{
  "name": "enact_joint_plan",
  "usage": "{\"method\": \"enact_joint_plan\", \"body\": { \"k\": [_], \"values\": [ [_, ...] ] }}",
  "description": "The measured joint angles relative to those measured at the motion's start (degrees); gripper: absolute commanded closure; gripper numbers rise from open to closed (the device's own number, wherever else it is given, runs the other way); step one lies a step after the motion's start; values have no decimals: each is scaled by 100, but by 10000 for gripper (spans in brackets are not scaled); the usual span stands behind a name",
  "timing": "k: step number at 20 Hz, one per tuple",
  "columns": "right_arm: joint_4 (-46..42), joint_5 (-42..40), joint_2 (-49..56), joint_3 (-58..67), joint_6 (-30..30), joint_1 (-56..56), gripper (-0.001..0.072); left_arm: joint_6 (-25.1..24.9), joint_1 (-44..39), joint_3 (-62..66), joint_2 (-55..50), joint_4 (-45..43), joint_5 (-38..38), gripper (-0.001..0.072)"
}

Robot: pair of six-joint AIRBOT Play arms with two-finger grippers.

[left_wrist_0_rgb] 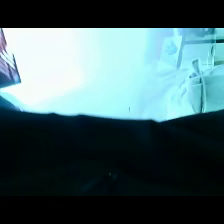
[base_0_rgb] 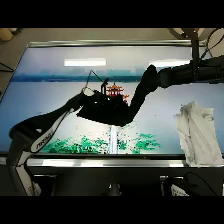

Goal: Fold the shirts.

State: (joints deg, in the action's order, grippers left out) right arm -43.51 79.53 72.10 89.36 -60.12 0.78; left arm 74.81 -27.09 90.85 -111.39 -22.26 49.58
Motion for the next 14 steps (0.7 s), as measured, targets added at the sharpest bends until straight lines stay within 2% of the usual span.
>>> {"method": "enact_joint_plan", "body": {
  "k": [3, 7, 8, 9, 10, 12, 14],
  "values": [
    [142, -625, 304, 0, -15, -509, 693, 136, 872, 2, 785, -955, 153, 691],
    [776, -1773, 1209, 0, 164, -1655, 685, 369, 2297, 4, 2122, -2168, 466, 690],
    [951, -2070, 1521, 0, 214, -1965, 530, 404, 2632, 4, 2470, -2361, 603, 690],
    [1121, -2367, 1814, 0, 254, -2232, 174, 422, 2905, -2, 2774, -2485, 743, 690],
    [1279, -2625, 2118, 0, 286, -2468, 81, 444, 3163, -2, 3073, -2603, 850, 690],
    [1508, -2859, 2625, -2, 326, -2741, 81, 457, 3506, 0, 3587, -2754, 1069, 690],
    [1585, -2719, 2892, 0, 361, -2741, 81, 455, 3670, -2, 3982, -2918, 1270, 689]
  ]
}}
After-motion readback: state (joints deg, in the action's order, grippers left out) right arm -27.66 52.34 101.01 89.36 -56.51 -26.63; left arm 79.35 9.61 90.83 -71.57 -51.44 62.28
